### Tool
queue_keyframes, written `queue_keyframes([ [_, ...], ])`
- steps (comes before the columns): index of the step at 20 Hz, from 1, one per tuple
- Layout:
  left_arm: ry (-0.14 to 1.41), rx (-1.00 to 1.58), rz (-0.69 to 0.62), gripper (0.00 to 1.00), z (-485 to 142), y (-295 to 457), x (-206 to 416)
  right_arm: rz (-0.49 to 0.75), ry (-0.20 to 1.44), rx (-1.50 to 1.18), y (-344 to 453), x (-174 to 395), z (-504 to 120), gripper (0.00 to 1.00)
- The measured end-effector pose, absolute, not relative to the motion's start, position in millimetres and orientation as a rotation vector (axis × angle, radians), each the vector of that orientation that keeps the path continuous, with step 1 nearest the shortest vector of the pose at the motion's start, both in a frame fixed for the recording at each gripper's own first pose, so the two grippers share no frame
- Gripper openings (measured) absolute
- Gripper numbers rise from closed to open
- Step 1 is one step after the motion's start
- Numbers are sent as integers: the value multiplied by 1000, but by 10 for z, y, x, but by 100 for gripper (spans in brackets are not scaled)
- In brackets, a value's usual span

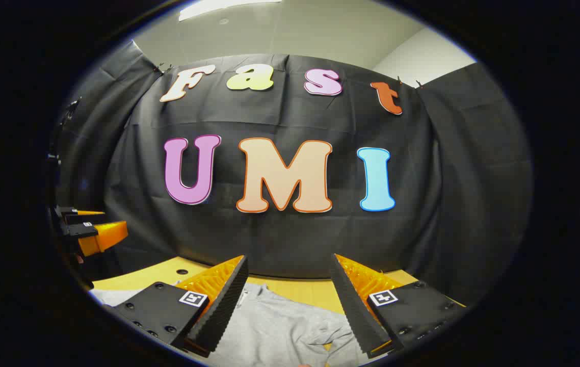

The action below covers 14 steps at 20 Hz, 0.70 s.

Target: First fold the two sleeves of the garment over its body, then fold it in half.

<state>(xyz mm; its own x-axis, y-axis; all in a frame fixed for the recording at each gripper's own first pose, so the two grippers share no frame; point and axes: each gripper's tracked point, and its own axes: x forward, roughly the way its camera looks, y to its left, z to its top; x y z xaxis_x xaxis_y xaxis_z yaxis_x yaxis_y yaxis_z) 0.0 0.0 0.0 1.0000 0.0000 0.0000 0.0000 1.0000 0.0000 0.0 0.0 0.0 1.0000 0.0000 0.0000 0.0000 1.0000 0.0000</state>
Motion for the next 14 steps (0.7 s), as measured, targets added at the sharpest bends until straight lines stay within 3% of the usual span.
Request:
queue_keyframes([
  [14,17,-20,-14,93,-21,-113,-21,-11,21,22,-188,-40,-85,100],
])
